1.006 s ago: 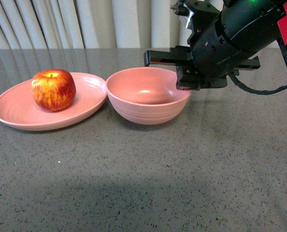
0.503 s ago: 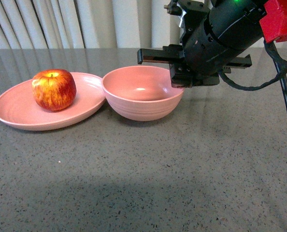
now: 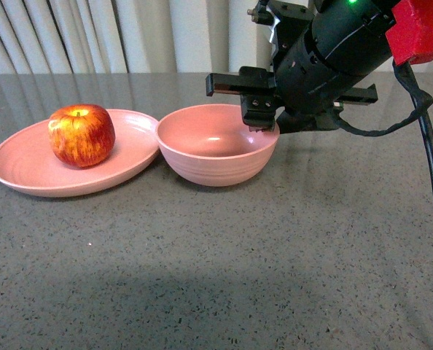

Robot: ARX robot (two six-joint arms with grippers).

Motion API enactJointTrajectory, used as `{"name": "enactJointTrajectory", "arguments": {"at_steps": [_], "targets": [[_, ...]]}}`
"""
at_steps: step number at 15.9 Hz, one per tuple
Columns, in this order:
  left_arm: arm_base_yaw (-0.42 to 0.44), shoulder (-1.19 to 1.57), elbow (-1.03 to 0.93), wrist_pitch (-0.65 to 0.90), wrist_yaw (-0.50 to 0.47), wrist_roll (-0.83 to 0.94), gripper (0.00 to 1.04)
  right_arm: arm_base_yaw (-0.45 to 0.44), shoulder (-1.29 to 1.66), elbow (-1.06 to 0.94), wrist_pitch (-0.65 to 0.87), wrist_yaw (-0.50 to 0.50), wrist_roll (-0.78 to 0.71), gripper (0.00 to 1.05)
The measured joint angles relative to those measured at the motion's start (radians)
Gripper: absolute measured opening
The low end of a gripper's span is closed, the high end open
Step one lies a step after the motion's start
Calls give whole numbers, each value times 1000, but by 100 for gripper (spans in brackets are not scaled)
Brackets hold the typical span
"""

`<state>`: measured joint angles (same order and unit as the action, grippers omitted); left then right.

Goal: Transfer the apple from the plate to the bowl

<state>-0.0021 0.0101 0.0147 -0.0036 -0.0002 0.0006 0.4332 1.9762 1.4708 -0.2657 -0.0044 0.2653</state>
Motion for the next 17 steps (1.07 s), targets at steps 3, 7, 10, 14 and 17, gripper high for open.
{"name": "enactJointTrajectory", "arguments": {"at_steps": [3,7,10,14,17], "targets": [[0,0,0,0,0,0,98,-23,-24,3,13,-27,24,90],[0,0,0,0,0,0,98,-114,-302,-163,159,-149,65,98],[0,0,0,0,0,0,98,-191,-576,-398,267,-195,61,98],[0,0,0,0,0,0,98,-365,-1053,-770,237,-259,6,98],[0,0,0,0,0,0,98,-434,-1299,-953,289,-211,-48,92]]}}
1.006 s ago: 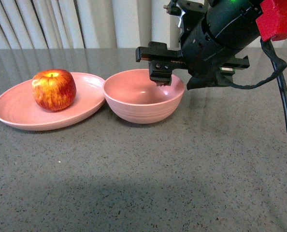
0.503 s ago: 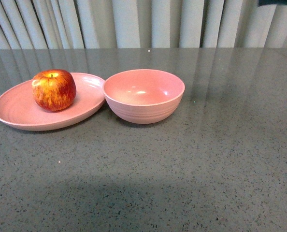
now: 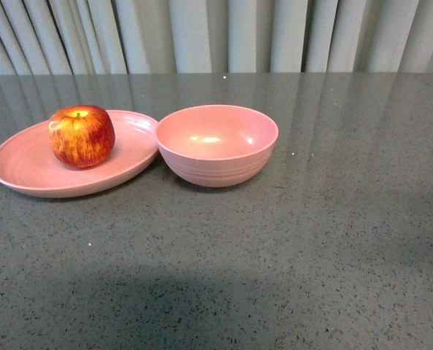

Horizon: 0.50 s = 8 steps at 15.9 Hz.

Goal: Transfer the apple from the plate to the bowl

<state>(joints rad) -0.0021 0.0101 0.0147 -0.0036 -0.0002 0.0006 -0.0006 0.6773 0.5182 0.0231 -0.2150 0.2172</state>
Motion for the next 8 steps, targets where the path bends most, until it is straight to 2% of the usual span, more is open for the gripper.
{"name": "enactJointTrajectory", "arguments": {"at_steps": [1,2,4,6,7,8], "targets": [[0,0,0,0,-1,0,98,0,-111,-92,107,137,-87,79],[0,0,0,0,0,0,98,0,-239,-184,80,211,-154,62],[0,0,0,0,0,0,98,0,-410,-277,-56,212,-193,33],[0,0,0,0,0,0,98,0,-534,-313,-66,212,-200,10],[0,0,0,0,0,0,98,0,-544,-338,-55,213,-208,2],[0,0,0,0,0,0,98,0,-554,-373,-57,213,-209,2]]}}
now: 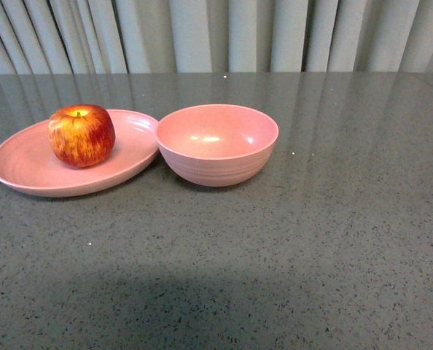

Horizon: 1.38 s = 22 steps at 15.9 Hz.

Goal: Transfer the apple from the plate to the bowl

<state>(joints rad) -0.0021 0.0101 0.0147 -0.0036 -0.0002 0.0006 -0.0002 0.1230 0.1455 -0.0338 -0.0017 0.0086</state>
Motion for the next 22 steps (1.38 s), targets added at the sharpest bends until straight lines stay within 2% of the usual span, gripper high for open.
{"name": "enactJointTrajectory", "arguments": {"at_steps": [19,20,22], "targets": [[0,0,0,0,0,0,98,0,-119,-132,29,0,-2,2],[0,0,0,0,0,0,98,0,-119,-132,29,0,-3,10],[0,0,0,0,0,0,98,0,-119,-132,29,0,-3,34]]}}
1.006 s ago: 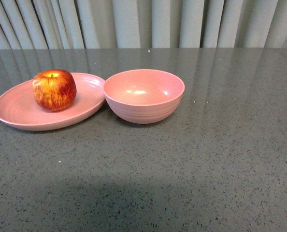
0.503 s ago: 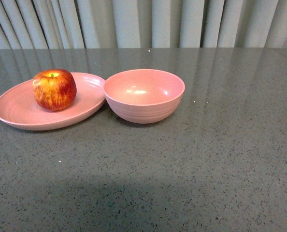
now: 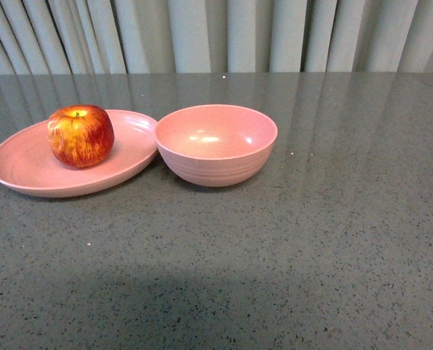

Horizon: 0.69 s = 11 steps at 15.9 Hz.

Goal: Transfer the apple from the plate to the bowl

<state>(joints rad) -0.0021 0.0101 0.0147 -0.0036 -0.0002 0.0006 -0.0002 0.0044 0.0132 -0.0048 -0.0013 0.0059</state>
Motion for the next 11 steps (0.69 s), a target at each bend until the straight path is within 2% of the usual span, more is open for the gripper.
{"name": "enactJointTrajectory", "arguments": {"at_steps": [2,3,5,7,11], "targets": [[0,0,0,0,0,0,98,0,0,0,0,0,0,56],[0,0,0,0,0,0,98,0,0,0,0,0,0,78],[0,0,0,0,0,0,98,0,0,0,0,0,0,100],[0,0,0,0,0,0,98,0,0,0,0,0,0,97],[0,0,0,0,0,0,98,0,0,0,0,0,0,98]]}}
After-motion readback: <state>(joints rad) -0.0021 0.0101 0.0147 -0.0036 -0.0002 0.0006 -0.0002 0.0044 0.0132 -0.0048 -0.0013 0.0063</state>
